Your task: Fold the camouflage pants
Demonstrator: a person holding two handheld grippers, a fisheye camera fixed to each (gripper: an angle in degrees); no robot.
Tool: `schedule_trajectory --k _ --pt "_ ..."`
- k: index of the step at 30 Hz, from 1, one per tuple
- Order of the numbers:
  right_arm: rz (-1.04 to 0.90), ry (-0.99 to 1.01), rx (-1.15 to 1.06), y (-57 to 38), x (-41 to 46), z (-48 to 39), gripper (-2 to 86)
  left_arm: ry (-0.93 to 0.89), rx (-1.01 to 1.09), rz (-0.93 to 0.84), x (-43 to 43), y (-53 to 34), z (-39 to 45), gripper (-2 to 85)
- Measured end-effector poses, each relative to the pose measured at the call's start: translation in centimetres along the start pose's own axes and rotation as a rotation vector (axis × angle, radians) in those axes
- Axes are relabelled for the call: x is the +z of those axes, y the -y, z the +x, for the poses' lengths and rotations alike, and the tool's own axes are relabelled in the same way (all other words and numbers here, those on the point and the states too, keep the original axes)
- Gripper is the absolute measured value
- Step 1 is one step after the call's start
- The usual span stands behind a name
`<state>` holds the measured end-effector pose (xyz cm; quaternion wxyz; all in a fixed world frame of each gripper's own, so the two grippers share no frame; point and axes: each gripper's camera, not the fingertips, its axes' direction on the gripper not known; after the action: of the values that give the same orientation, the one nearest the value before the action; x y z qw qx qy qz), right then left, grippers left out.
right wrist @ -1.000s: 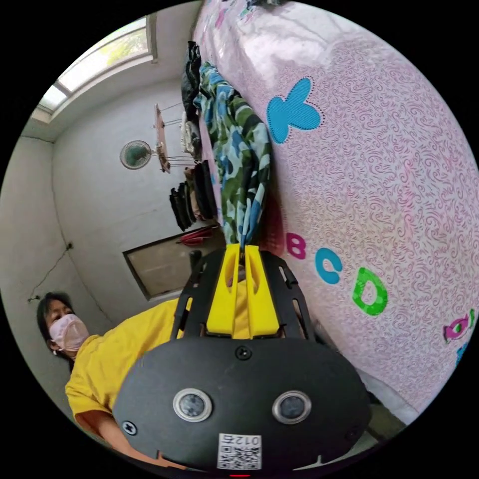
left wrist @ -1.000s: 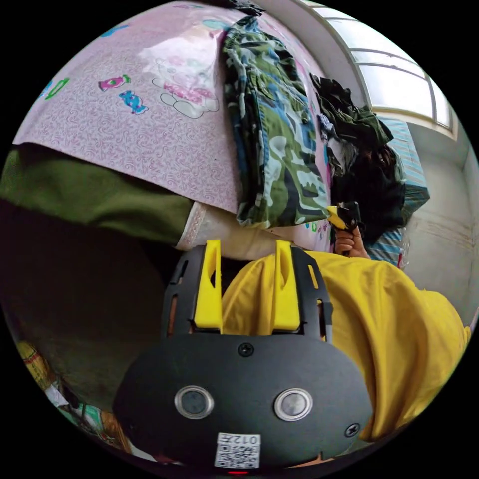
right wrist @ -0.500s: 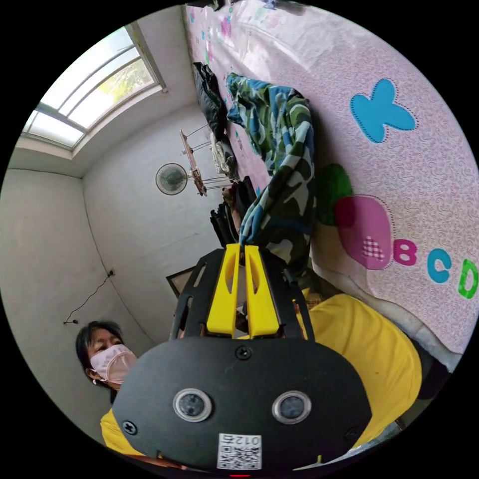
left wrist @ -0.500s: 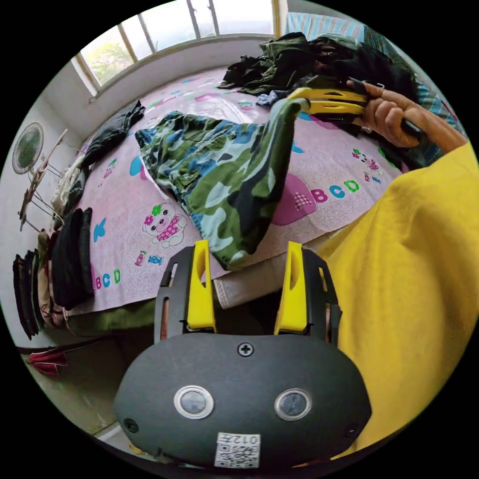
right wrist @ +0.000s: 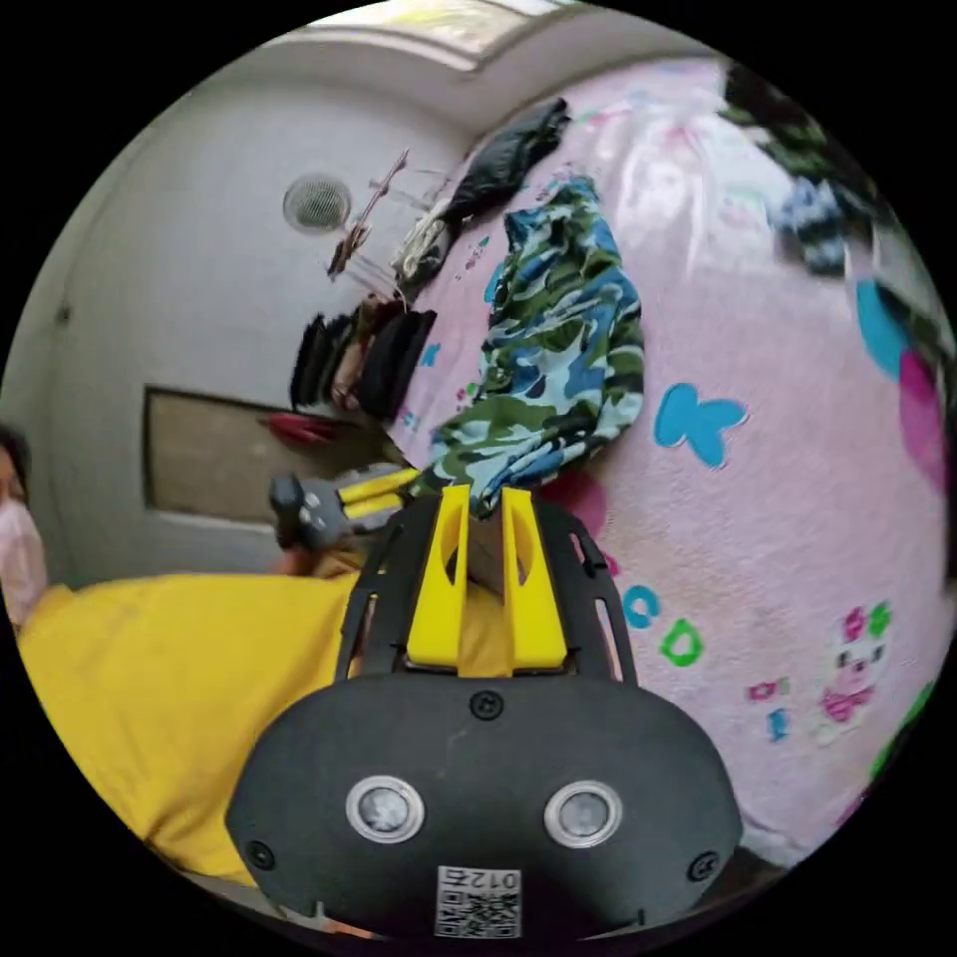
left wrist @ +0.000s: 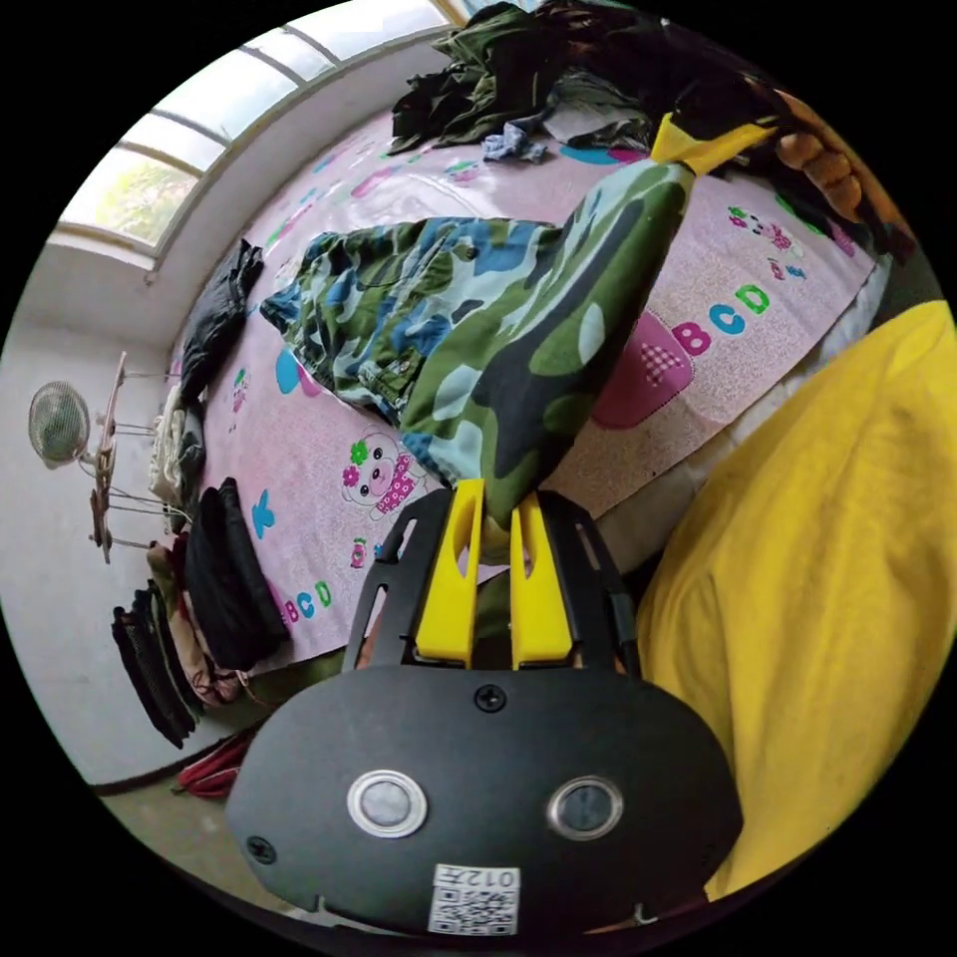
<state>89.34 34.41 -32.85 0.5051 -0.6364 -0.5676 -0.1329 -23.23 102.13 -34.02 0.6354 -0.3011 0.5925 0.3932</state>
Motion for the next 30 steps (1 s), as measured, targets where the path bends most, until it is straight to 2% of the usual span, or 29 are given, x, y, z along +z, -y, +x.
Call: schedule_trajectory --k 5,7,18,23,30 --pt "-0.037 -0.577 -0.548 -7.1 7.7 -9.7 13.5 -0.017 0.123 -0.046 -0.2 3.2 0.9 0.5" --pt "-0.040 -0.654 -0.691 -9.3 10.6 -11.9 14.0 -0.012 0.167 -0.061 -0.2 4.2 1.5 0.5" --pt "-0.147 -0.848 -1.047 -15.2 24.5 -16.3 14.3 -0.107 0.190 -0.096 -1.6 8.4 1.0 0.5" --pt "-0.183 -0.966 -1.135 -14.9 28.5 -17.7 3.4 -0.107 0.200 -0.091 -3.6 9.5 1.1 0.6" --pt "-0.285 -0.785 -1.103 -13.2 24.4 -23.3 1.6 -0.080 0.275 -0.058 -14.0 8.6 1.0 0.9"
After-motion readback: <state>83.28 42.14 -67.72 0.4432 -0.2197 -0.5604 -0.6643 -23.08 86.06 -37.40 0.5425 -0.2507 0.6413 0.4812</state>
